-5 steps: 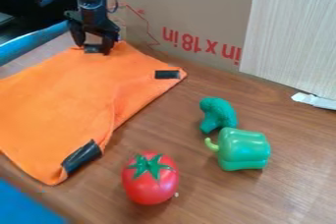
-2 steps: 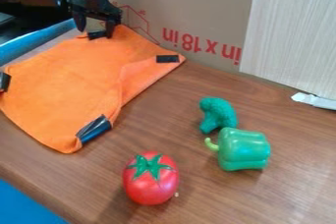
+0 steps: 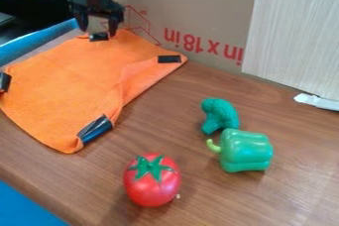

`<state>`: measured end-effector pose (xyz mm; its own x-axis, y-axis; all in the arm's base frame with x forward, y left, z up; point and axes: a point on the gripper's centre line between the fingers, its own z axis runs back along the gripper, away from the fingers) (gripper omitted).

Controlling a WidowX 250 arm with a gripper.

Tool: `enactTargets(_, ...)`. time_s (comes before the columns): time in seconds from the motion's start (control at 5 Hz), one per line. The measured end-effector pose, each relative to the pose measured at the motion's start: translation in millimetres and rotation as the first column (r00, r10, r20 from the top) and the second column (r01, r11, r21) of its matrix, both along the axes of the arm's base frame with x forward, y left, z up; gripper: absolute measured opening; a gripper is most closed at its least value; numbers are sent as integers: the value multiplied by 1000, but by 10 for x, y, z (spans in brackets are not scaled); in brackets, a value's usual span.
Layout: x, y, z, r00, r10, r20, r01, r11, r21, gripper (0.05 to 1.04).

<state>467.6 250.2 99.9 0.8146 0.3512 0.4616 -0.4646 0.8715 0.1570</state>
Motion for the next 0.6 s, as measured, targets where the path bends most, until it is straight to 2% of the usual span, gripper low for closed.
enactTargets(0.2,-43,-98,353,999,-13,47,14,999,-31,1000)
enactTargets(0.4,-103,-211,539,997,-42,63,47,996,-70,1000)
enactTargets(0.6,-180,-355,715,991,-126,54,131,986,-102,1000)
